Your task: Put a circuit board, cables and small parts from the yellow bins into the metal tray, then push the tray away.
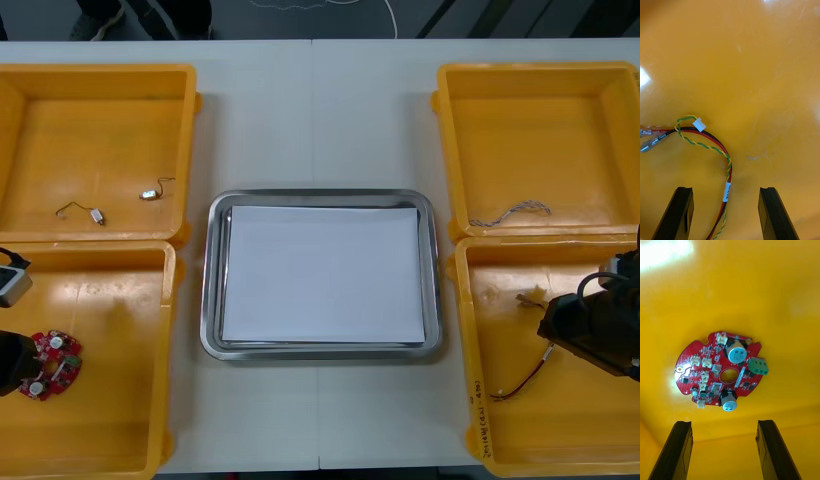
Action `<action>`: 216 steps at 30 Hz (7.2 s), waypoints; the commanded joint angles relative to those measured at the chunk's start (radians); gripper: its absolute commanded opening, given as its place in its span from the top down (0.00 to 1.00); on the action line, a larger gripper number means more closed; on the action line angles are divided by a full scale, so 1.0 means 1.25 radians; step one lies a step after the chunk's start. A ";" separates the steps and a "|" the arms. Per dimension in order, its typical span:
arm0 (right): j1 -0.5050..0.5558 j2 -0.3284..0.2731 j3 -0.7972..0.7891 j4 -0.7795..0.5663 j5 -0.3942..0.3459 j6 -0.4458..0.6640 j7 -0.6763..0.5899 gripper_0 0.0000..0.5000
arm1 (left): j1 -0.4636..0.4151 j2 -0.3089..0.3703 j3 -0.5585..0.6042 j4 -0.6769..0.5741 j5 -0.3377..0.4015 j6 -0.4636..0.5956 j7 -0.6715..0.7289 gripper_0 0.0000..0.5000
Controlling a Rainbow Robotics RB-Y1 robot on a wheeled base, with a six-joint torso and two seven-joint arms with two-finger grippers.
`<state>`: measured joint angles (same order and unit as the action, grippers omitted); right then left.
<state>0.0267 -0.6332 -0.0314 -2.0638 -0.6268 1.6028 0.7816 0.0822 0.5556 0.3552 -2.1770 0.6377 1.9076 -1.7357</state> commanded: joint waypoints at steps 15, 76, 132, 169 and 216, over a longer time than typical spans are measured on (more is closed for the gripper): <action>0.034 0.033 0.071 -0.023 0.068 -0.034 -0.058 0.00 | -0.083 -0.010 -0.065 -0.033 -0.013 0.010 0.614 0.00; 0.026 -0.032 0.021 -0.239 -0.048 0.095 -0.015 1.00 | 0.070 -0.135 -0.127 -0.027 -0.178 -0.195 0.807 0.00; -0.257 0.089 0.057 -0.217 -0.054 0.254 0.067 1.00 | 0.062 -0.135 -0.147 0.027 -0.194 -0.233 0.785 0.00; -0.258 0.070 0.056 -0.217 -0.073 0.254 0.079 1.00 | 0.061 -0.053 -0.115 -0.161 -0.147 -0.080 0.766 1.00; -0.256 0.066 0.056 -0.217 -0.083 0.254 0.075 1.00 | -0.317 0.064 -0.228 -0.208 0.095 0.010 0.536 1.00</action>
<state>-0.2699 -0.5351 0.0241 -2.3250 -0.7191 1.9155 0.8634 -0.2356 0.5981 0.1321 -2.4587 0.7470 1.9136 -1.1215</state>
